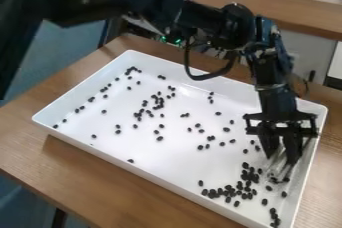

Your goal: Sweep into pile

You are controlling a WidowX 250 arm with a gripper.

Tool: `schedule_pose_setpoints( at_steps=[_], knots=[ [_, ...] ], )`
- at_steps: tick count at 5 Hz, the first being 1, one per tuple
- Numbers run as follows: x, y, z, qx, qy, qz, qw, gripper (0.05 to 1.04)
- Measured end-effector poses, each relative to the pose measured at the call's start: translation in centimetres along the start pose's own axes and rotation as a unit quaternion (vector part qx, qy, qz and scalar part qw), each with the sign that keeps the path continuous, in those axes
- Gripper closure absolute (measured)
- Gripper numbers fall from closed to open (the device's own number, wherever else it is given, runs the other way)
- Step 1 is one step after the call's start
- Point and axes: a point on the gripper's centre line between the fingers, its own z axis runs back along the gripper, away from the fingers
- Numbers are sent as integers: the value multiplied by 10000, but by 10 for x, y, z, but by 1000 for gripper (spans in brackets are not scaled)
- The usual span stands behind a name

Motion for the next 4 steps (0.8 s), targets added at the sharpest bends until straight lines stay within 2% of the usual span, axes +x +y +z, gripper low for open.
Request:
schedule_pose_setpoints(
  at_steps=[1, 2, 3, 4],
  knots=[
    [-2, 16, 4, 193, 106, 163, 9996, 706],
    [-15, 50, 17, 513, -2, 267, 9983, 706],
    [-25, 98, 36, 810, -115, 605, 9948, 706],
    [-32, 139, 56, 837, -147, 1086, 9904, 706]
  ],
)
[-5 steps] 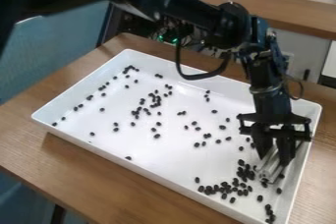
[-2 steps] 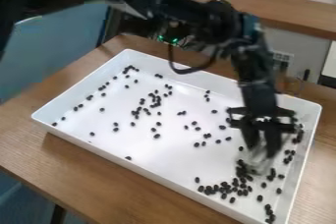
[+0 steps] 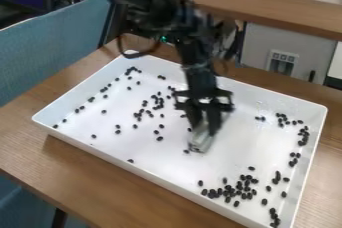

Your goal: Sweep into pile

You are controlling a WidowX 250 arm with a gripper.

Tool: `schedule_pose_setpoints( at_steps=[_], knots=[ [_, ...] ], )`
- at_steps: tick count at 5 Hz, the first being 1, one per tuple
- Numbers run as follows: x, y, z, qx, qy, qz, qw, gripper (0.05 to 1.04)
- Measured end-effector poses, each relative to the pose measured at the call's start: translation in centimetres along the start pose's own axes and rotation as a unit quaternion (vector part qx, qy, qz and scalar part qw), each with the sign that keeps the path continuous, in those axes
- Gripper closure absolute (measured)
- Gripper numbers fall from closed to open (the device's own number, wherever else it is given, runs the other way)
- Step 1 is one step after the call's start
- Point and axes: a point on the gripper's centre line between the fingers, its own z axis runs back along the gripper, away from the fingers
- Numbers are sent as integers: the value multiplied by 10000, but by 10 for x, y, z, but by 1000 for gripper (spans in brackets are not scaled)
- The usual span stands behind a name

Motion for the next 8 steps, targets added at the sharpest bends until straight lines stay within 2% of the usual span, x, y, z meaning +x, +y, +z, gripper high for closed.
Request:
schedule_pose_setpoints(
  at_steps=[1, 2, 3, 4, 5, 6, 7, 8],
  knots=[
    [2, 55, 15, 77, -118, 482, 9987, 706],
    [-6, 101, 25, 582, -113, 752, 9954, 706],
    [-17, 148, 42, 707, -242, 1050, 9917, 706],
    [-20, 158, 48, 553, -265, 925, 9938, 706],
    [-13, 126, 62, 570, -549, 775, 9938, 706],
    [-3, 73, 66, 528, -766, 438, 9947, 706],
    [-4, 30, 65, 251, -804, 150, 9963, 706],
    [-21, -8, 54, 15, -689, -164, 9975, 706]
  ],
)
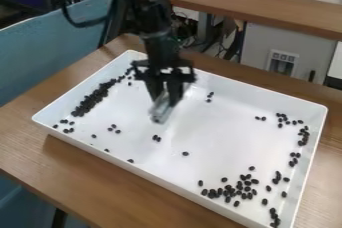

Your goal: Sweep into pile

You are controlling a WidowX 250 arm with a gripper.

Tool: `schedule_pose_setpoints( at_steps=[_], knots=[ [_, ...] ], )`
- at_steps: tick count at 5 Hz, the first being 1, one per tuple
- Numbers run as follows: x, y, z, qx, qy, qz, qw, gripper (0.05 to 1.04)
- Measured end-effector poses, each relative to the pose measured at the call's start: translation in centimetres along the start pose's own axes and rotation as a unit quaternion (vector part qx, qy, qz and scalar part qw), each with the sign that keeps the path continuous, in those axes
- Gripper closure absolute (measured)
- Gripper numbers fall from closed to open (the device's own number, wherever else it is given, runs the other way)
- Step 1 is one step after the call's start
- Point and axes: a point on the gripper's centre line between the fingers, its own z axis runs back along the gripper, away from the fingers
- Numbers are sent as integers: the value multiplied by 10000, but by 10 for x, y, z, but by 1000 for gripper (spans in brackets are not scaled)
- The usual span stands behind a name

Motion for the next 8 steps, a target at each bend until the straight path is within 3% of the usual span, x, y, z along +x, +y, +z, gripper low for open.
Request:
schedule_pose_setpoints(
  at_steps=[1, 2, 3, 4, 5, 6, 7, 8],
  knots=[
    [-29, -50, -12, -208, 144, -398, 9989, 706],
    [-51, -94, -29, -197, 207, -585, 9979, 706],
    [-63, -140, -40, -138, 109, -857, 9962, 706],
    [-63, -157, -57, -135, 276, -801, 9963, 706],
    [-56, -147, -74, -260, 445, -532, 9972, 706],
    [-52, -141, -76, -203, 354, -440, 9982, 706],
    [-52, -136, -79, -208, 466, -380, 9980, 706],
    [-49, -105, -74, -87, 643, -152, 9978, 706]
  ],
)
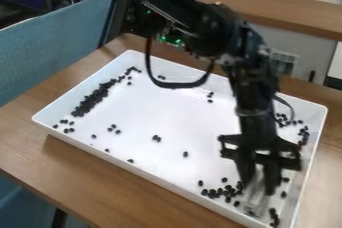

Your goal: Sweep into pile

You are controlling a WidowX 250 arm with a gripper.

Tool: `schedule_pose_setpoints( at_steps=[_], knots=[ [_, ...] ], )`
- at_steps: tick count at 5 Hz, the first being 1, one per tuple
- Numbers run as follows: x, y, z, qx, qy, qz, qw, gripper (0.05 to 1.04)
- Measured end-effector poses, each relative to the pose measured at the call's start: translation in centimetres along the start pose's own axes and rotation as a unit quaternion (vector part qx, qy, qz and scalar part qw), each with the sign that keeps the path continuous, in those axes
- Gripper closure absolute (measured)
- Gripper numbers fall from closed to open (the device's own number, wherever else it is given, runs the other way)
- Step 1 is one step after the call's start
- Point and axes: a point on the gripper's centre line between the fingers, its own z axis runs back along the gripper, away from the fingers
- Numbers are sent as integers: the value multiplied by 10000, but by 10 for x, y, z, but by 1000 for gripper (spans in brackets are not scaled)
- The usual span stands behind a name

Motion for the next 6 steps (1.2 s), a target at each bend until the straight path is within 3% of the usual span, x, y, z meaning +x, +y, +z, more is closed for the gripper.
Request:
schedule_pose_setpoints(
  at_steps=[2, 3, 4, 5, 6],
  knots=[
    [4, 86, 18, 423, 112, 337, 9985, 706],
    [2, 135, 29, 876, 88, 314, 9956, 706],
    [-7, 174, 39, 1066, 173, 267, 9938, 706],
    [-20, 211, 49, 1158, 322, 456, 9917, 706],
    [-30, 246, 62, 1135, 257, 875, 9893, 706]
  ],
)
